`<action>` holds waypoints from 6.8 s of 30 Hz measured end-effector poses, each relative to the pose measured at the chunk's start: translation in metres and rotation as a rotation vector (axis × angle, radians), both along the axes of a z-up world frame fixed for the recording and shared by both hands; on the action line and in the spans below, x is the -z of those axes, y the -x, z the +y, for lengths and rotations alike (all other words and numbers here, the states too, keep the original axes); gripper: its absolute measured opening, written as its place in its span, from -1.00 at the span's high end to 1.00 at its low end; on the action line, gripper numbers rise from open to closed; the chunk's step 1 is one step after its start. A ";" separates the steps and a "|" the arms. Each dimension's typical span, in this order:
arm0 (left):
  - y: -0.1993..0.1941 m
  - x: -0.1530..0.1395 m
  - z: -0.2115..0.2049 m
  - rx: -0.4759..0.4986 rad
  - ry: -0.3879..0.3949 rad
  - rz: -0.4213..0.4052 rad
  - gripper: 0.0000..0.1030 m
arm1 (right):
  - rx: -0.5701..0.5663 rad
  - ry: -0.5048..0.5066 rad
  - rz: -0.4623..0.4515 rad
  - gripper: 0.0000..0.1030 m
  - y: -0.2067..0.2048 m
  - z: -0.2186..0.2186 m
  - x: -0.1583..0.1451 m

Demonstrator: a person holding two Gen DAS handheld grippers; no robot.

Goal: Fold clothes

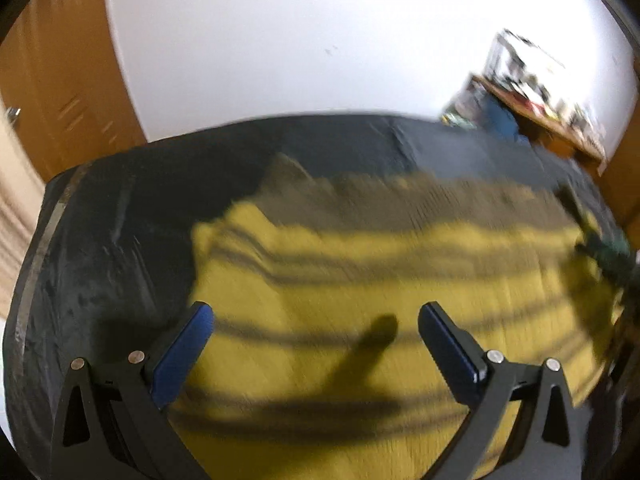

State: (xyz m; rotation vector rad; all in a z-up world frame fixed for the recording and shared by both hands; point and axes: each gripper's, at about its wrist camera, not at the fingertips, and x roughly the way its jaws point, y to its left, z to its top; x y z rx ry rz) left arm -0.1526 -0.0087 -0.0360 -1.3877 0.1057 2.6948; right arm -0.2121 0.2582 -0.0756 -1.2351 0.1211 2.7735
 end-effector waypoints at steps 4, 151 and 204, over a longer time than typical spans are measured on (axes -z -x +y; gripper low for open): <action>-0.019 0.017 0.006 0.041 0.040 -0.011 -1.00 | -0.015 -0.021 0.014 -0.69 -0.041 -0.002 -0.013; -0.062 -0.031 -0.128 -0.241 -0.604 -0.001 -1.00 | -0.544 0.061 0.112 -0.31 -0.045 -0.301 -0.001; 0.033 0.001 -0.054 0.002 -0.780 -0.349 0.45 | -0.491 0.183 0.232 -0.50 -0.092 -0.195 -0.017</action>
